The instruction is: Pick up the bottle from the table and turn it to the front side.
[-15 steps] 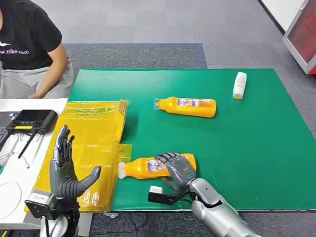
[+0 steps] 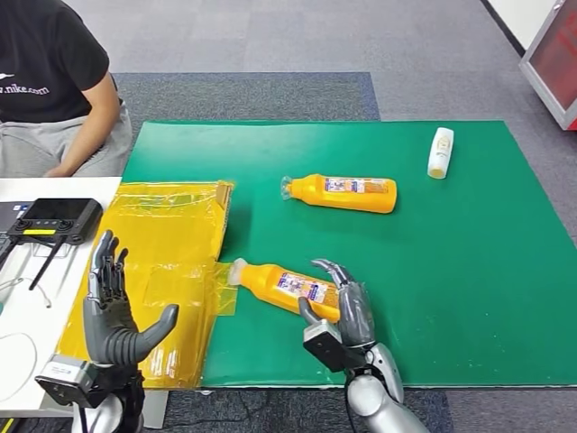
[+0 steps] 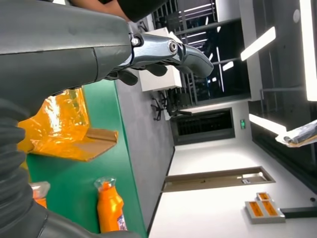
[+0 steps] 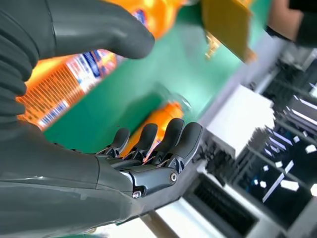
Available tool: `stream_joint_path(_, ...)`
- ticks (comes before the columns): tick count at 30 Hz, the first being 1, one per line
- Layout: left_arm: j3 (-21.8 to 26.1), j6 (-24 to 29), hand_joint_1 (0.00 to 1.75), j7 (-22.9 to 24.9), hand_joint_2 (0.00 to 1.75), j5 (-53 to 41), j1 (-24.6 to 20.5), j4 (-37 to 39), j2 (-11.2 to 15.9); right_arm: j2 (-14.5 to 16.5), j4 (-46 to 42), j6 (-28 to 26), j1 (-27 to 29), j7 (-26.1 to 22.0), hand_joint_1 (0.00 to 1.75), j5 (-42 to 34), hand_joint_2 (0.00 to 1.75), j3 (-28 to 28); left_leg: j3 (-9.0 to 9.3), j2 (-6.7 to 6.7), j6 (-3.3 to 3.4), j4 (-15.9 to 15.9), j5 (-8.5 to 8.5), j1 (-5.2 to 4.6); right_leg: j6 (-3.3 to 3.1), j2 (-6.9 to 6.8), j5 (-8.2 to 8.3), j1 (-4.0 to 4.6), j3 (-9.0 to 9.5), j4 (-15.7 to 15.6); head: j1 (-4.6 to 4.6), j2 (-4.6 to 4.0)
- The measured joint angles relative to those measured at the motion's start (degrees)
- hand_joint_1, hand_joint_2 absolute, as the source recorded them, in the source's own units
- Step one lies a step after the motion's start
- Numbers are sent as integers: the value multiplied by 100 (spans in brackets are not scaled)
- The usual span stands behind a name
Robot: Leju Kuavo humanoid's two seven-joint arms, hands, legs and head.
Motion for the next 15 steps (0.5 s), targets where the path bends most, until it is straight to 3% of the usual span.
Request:
stream_joint_path(5, -1, 55, 0, -31, 175, 21, -1, -32, -1, 73, -419, 18, 149, -130, 175, -209, 175, -175, -8, 0, 2, 0, -3, 0, 0, 0, -1, 0, -7, 0, 1, 0)
stream_joint_path(6, -1, 62, 0, -37, 175, 28, -1, -36, -1, 83, -473, 21, 164, -140, 162, -218, 175, -196, -8, 0, 2, 0, -3, 0, 0, 0, -1, 0, -7, 0, 1, 0)
stream_joint_path(9, -3, 92, 0, -51, 175, 38, -1, -43, -1, 96, -557, -49, 190, -126, 42, -35, 175, -227, -9, 0, 2, 0, -3, 0, -1, 0, -1, 0, -8, 0, -1, 0)
stream_joint_path(10, -5, 100, 0, -54, 175, 36, -2, -43, -1, 97, -564, -112, 193, -91, 10, 127, 175, -230, -9, 0, 2, 0, -3, 0, -1, 0, -1, 0, -8, 0, -1, 0)
stream_joint_path(12, -8, 108, 0, -56, 175, 21, -4, -44, -2, 96, -563, -253, 194, 37, 0, 540, 175, -230, -9, 1, 2, 0, -3, 0, -1, 0, -1, 0, -8, 0, -1, 0)
stream_joint_path(15, -9, 92, 0, -50, 175, -7, -7, -43, -8, 90, -534, -378, 190, 352, 0, 1202, 175, -212, -9, 1, 2, 0, -3, 0, -1, 0, -1, 0, -9, 0, -1, 0)
